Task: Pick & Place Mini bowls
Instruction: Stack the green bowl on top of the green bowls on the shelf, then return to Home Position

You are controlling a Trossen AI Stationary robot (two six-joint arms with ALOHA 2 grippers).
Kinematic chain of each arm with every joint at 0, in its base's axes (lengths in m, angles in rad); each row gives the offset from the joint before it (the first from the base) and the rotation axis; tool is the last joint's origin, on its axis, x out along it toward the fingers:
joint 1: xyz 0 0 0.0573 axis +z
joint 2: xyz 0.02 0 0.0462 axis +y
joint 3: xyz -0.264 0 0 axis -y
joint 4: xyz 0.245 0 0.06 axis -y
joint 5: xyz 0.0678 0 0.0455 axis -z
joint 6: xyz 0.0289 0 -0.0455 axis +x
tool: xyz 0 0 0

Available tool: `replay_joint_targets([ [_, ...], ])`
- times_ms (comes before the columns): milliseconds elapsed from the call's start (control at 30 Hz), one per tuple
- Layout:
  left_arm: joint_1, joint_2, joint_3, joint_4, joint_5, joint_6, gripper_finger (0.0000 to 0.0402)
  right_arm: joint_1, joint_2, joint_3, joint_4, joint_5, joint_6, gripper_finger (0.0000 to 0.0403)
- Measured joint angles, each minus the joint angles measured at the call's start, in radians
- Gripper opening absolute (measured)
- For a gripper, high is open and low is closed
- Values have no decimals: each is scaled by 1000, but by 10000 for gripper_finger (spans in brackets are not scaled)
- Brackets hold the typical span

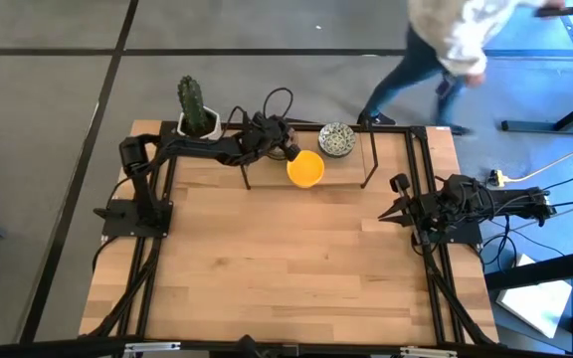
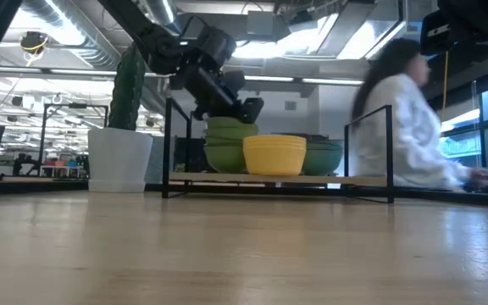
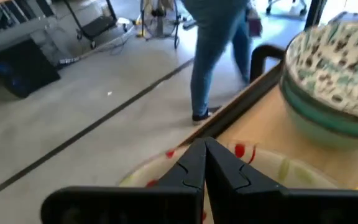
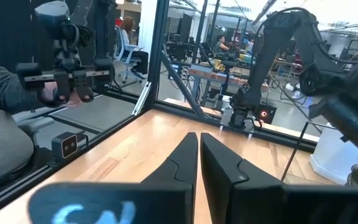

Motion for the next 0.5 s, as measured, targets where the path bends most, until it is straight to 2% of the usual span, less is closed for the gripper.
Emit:
replay_joint_targets([
  [200,-24,-20,0,16,7,49,2,0,0,0,0,0,-1,22],
  [333,-90,-46,1,19,43,92,1,0,0,0,0,0,-1,22],
  [400,-134,-46,1,10,11,113,2,0,0,0,0,0,0,22],
  [500,-185,-46,1,-46,-108,122,2,0,0,0,-3,-1,2,22],
])
